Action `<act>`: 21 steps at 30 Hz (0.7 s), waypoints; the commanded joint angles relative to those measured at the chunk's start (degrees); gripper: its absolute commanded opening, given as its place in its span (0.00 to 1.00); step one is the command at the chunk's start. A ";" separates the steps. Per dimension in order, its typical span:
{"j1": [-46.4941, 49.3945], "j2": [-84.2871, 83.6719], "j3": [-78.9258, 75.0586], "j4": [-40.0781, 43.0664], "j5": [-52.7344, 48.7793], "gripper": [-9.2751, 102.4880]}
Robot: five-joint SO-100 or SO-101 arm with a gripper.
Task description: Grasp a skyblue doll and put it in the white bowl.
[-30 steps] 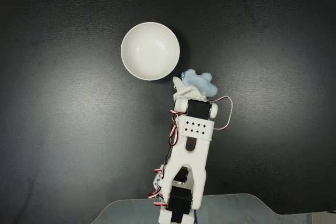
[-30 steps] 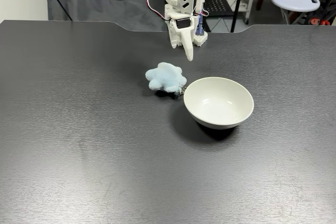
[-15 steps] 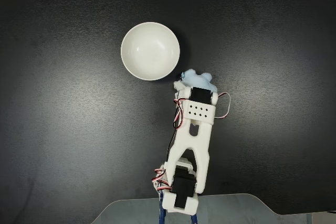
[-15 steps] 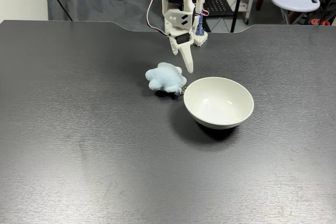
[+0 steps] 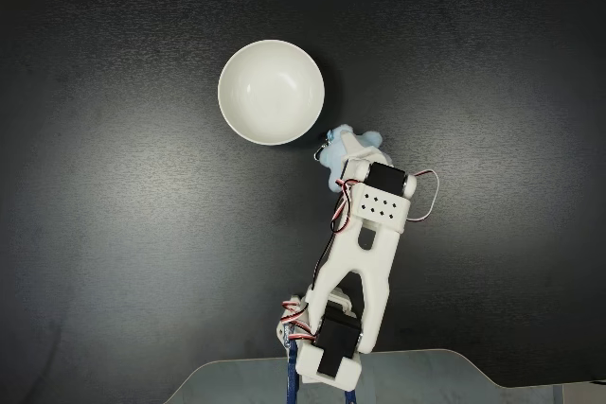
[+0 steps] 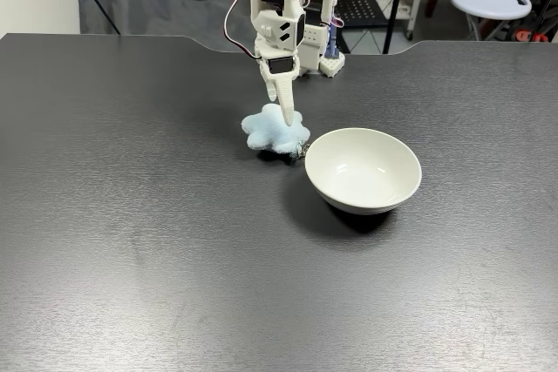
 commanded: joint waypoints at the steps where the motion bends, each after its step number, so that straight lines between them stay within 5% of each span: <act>1: 0.09 0.35 -1.58 -0.18 -0.53 0.57; 8: 0.09 0.35 -1.67 -0.44 -0.44 0.57; 16: 2.64 -5.89 -0.88 -14.94 -0.53 0.57; 21: 6.50 -7.65 -0.35 -15.73 -0.53 0.57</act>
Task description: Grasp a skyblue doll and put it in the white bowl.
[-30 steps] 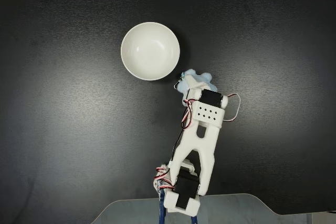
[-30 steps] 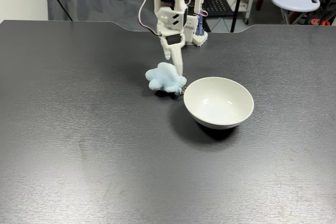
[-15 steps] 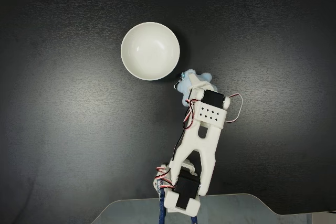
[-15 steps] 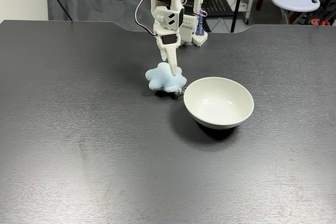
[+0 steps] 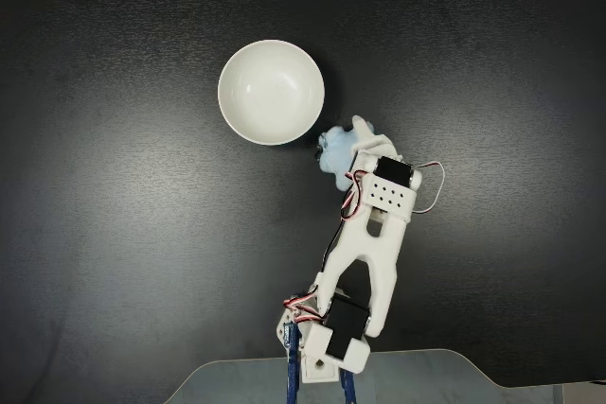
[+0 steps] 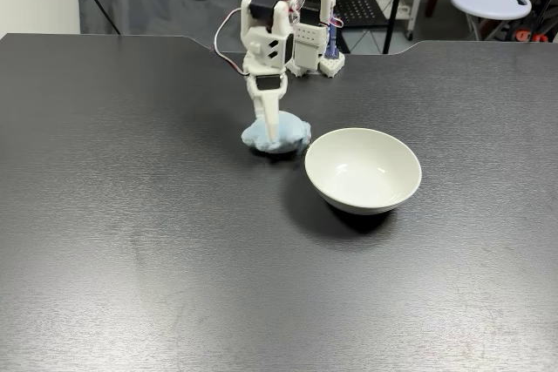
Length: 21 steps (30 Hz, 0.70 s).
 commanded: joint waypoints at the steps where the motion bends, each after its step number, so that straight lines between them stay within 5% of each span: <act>1: 2.90 0.44 -0.09 -1.05 -0.26 0.57; 8: 2.46 0.53 3.69 -1.05 -0.97 0.55; 16: 0.26 1.23 3.52 -1.85 -7.82 0.32; 21: -3.69 2.20 3.34 -1.58 -7.65 0.27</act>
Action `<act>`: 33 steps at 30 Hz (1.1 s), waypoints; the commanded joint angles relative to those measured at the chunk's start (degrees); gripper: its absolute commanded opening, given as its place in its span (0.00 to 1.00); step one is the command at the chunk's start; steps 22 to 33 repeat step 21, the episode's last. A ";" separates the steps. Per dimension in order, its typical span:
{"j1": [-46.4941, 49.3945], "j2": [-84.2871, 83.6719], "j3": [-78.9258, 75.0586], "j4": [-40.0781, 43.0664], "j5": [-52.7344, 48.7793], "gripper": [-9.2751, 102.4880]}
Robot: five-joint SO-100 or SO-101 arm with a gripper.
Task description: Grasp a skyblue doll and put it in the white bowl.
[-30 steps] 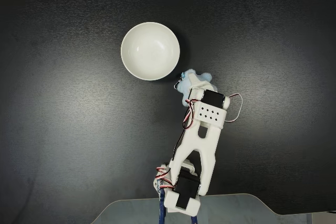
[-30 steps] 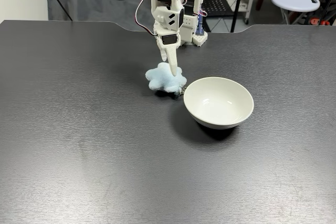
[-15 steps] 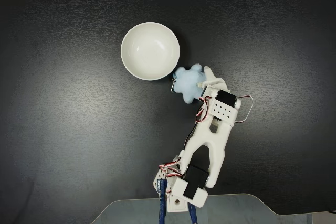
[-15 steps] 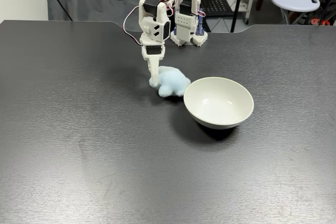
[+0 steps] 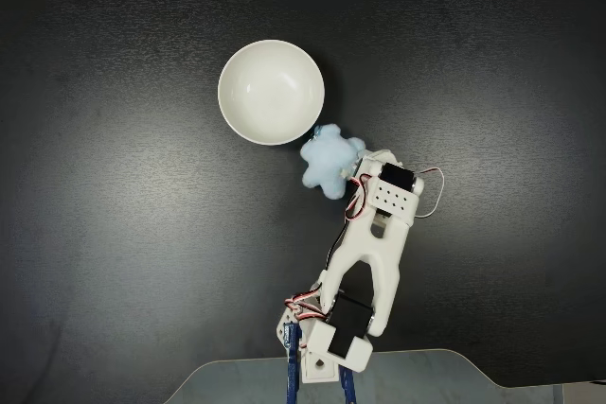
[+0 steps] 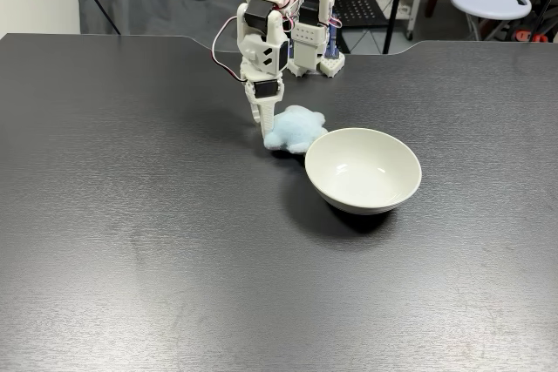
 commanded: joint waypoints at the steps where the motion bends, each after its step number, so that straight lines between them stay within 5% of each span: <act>1: -3.43 2.99 -1.32 0.44 -0.44 0.27; 14: -14.59 7.47 -0.70 6.77 -0.44 0.47; 33: -10.28 7.47 -1.14 7.29 -0.62 0.47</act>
